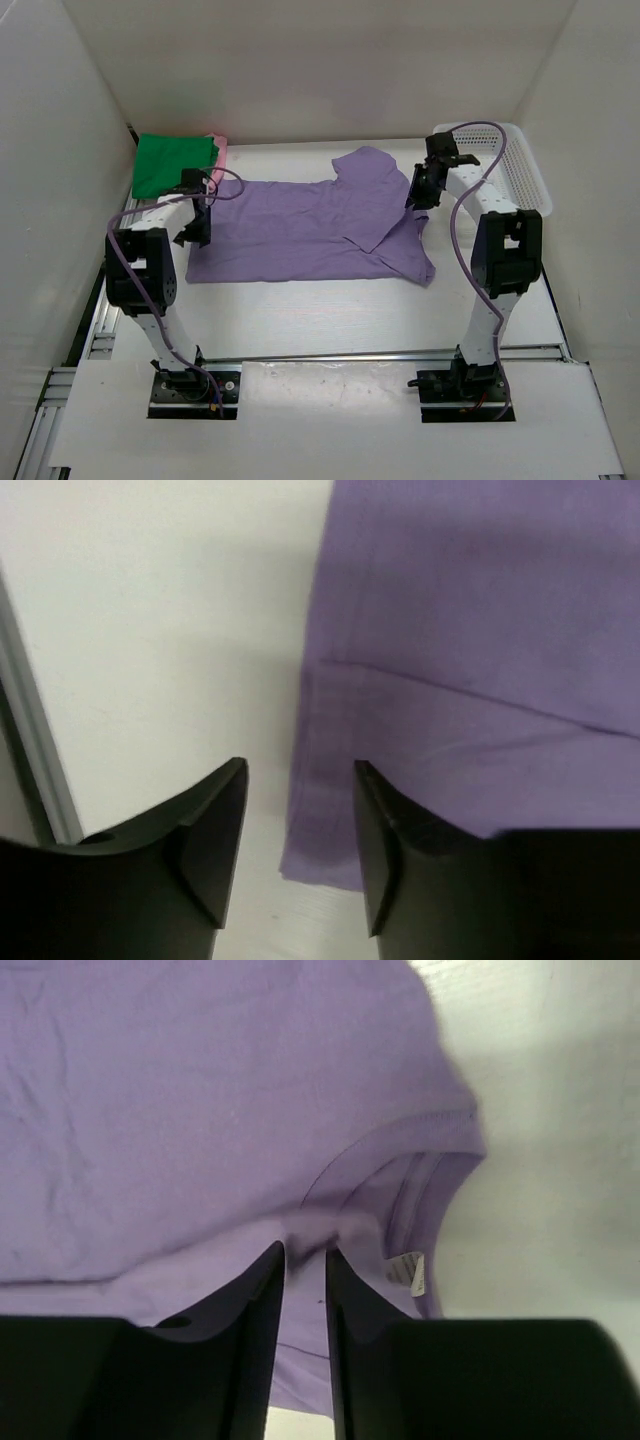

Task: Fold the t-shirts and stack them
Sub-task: Fold the flattened tshirt in 1/3 of the way

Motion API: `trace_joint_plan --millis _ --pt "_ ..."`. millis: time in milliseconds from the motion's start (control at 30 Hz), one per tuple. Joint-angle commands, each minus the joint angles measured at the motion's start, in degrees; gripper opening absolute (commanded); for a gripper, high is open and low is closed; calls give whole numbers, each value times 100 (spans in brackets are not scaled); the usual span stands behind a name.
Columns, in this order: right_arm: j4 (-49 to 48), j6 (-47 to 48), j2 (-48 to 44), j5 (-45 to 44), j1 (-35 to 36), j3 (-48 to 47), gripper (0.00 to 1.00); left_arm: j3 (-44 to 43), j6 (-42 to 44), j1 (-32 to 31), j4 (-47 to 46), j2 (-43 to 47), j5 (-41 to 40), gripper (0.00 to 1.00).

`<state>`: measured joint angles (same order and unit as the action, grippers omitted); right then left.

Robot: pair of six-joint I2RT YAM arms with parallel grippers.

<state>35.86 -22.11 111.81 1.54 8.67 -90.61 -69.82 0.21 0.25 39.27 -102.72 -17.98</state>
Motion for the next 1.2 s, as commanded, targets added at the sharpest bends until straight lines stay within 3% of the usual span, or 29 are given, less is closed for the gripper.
trace_joint_plan --millis 0,133,200,267,367,500,633,800,833,900,967,1000,1100,1167 --pt "290 137 -1 -172 29 -518 33 -514 -21 89 -86 -12 -486 59" --pt "518 137 -483 -172 83 -432 46 -813 -21 387 -16 136 -988 89" --pt "641 67 -982 -172 83 -143 51 -814 -21 668 326 356 -727 95" --pt "756 -47 -1553 -172 83 627 54 -753 -21 896 1008 602 296 95" --pt "756 -258 -2196 47 83 1839 58 -253 -21 898 1460 604 1031 96" --pt "572 -513 -2611 -93 83 2898 61 512 -21 898 1216 604 1174 96" --pt "-209 -356 -2559 241 -22 3453 59 434 -21 950 1145 235 1595 96" --pt "-429 -356 -2146 346 -225 3576 55 285 -21 1003 1039 -125 1718 96" --pt "-491 -356 -2076 399 -225 3576 52 285 -21 1003 1039 -126 1719 94" --pt "-623 -356 -2006 400 -277 3638 36 285 -21 1003 986 -266 1771 76" --pt "-624 -356 -1952 400 -278 3638 26 285 -21 1003 986 -337 1771 61" --pt "-676 -356 -1891 400 -347 3586 15 285 -21 1003 986 -398 1771 41" --pt "-563 -233 -1838 400 -470 3402 0 285 -21 1003 934 -398 1693 10" --pt "-387 -233 -1838 400 -558 3235 0 285 -21 1055 934 -398 1597 10"
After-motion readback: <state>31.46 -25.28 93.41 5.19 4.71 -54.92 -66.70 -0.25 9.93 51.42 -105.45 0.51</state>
